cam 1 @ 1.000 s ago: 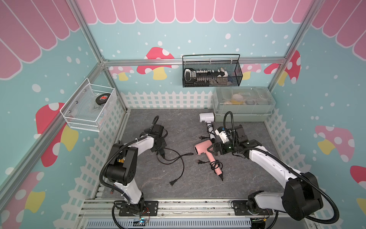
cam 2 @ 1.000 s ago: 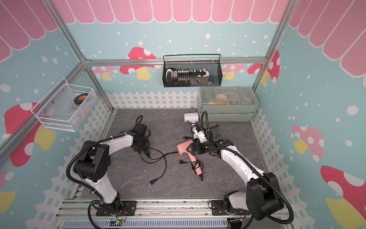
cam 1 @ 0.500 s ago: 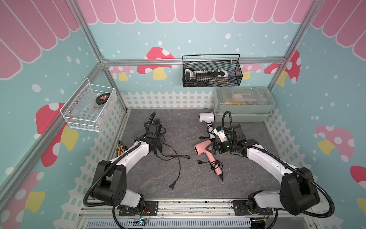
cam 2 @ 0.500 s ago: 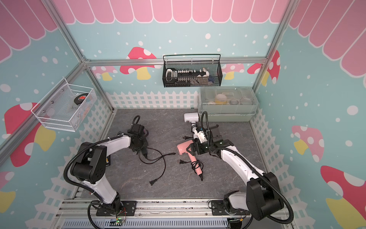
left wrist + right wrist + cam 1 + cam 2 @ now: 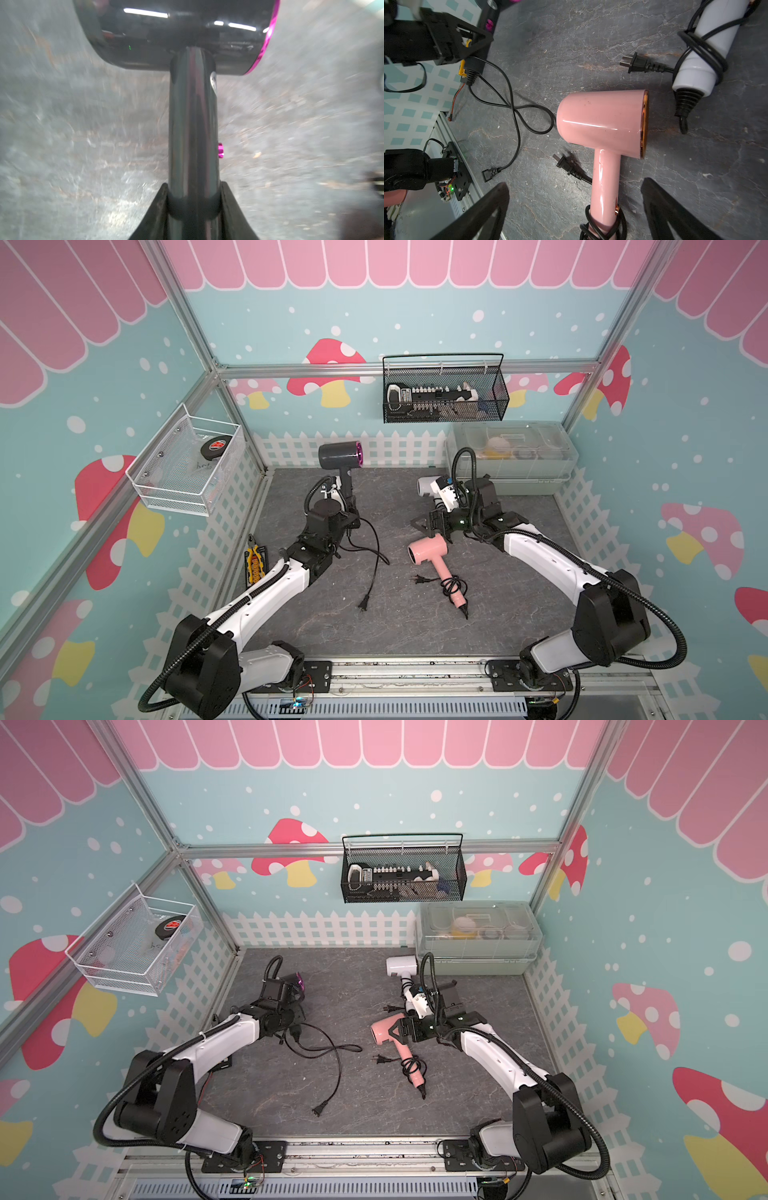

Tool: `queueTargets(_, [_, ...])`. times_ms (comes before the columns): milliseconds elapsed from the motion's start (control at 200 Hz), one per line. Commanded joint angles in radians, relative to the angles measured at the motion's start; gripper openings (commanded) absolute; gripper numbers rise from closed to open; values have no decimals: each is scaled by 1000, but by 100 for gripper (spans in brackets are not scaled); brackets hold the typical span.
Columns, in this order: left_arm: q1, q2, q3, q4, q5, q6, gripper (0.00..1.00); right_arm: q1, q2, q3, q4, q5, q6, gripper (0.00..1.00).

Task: Wrap the cord around the hair dryer
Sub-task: Pick up the hair dryer from the center of the board.

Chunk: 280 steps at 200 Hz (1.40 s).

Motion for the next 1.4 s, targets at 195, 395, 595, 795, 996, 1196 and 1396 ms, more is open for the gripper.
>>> queueTargets(195, [5, -115, -58, 102, -47, 38, 0, 3, 7, -25, 32, -13, -19, 99])
queueTargets(395, [-42, -322, -122, 235, -187, 114, 0, 5, 51, -11, 113, -60, 17, 99])
queueTargets(595, [-91, -486, -191, 483, -214, 235, 0, 33, 116, 79, 162, -62, 25, 99])
queueTargets(795, [-164, -560, -214, 658, -222, 374, 0, 72, 171, 175, 237, -74, 47, 98])
queueTargets(996, [-243, -593, -217, 828, -181, 459, 0, 93, 221, 287, 375, -109, 104, 99])
queueTargets(1196, [-337, -614, -211, 891, -171, 518, 0, 105, 250, 322, 648, -149, 274, 98])
queueTargets(1396, [-433, -620, -243, 947, -208, 539, 0, 173, 326, 325, 917, -138, 410, 93])
